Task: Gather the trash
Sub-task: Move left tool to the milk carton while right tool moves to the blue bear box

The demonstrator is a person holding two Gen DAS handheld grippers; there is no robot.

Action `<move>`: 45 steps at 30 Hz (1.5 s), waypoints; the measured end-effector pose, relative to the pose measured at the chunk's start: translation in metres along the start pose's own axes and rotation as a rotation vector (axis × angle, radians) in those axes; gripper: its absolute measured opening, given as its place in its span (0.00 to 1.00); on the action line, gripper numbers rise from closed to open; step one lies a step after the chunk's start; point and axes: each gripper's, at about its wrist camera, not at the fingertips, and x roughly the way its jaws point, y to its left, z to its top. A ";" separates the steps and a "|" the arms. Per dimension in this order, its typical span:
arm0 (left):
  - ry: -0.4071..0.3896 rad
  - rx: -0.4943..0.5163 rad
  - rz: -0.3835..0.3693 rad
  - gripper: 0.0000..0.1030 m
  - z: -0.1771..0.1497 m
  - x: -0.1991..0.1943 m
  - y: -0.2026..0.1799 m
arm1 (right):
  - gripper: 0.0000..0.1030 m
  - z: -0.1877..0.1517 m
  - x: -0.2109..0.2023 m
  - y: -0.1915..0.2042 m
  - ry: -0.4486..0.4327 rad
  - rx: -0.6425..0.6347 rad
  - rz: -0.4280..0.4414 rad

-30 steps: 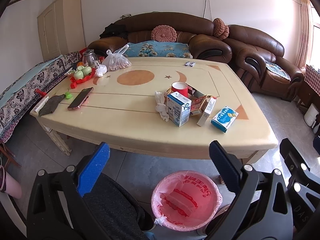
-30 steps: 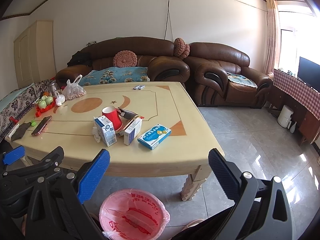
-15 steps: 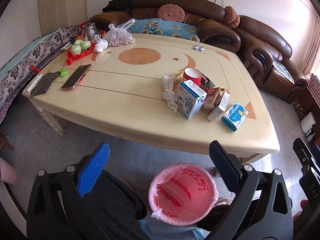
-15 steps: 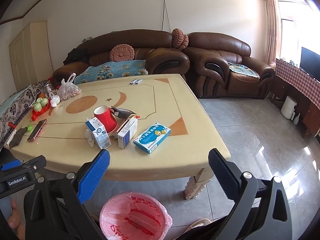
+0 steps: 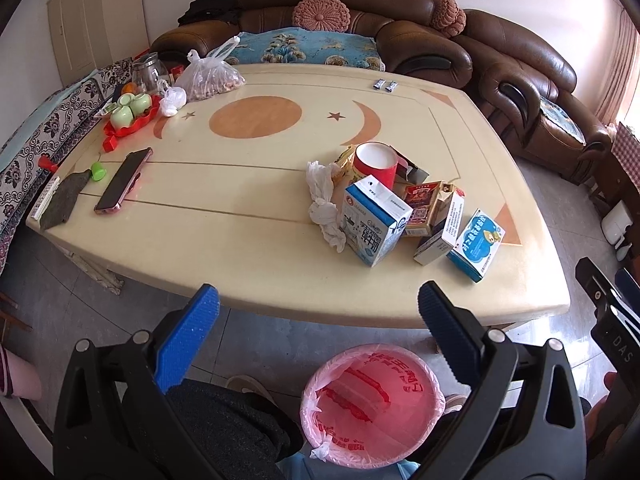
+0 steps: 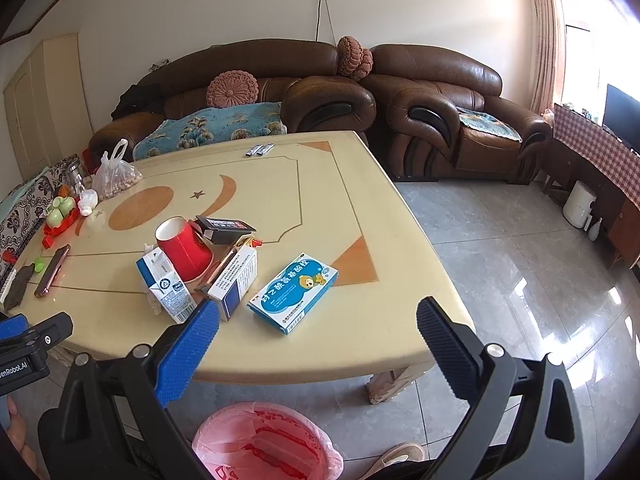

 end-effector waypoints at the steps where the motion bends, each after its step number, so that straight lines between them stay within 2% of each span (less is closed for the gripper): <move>1: 0.004 0.000 -0.001 0.95 0.002 0.004 -0.001 | 0.94 0.001 0.005 0.001 0.006 -0.001 -0.001; 18: 0.078 0.100 0.006 0.95 0.027 0.057 -0.017 | 0.94 0.017 0.069 0.009 0.104 0.013 -0.003; 36: 0.124 0.207 -0.027 0.95 0.038 0.101 -0.034 | 0.94 0.017 0.129 0.009 0.197 0.043 -0.016; 45: 0.153 0.280 -0.121 0.95 0.045 0.127 -0.041 | 0.94 0.012 0.163 0.013 0.270 0.081 -0.021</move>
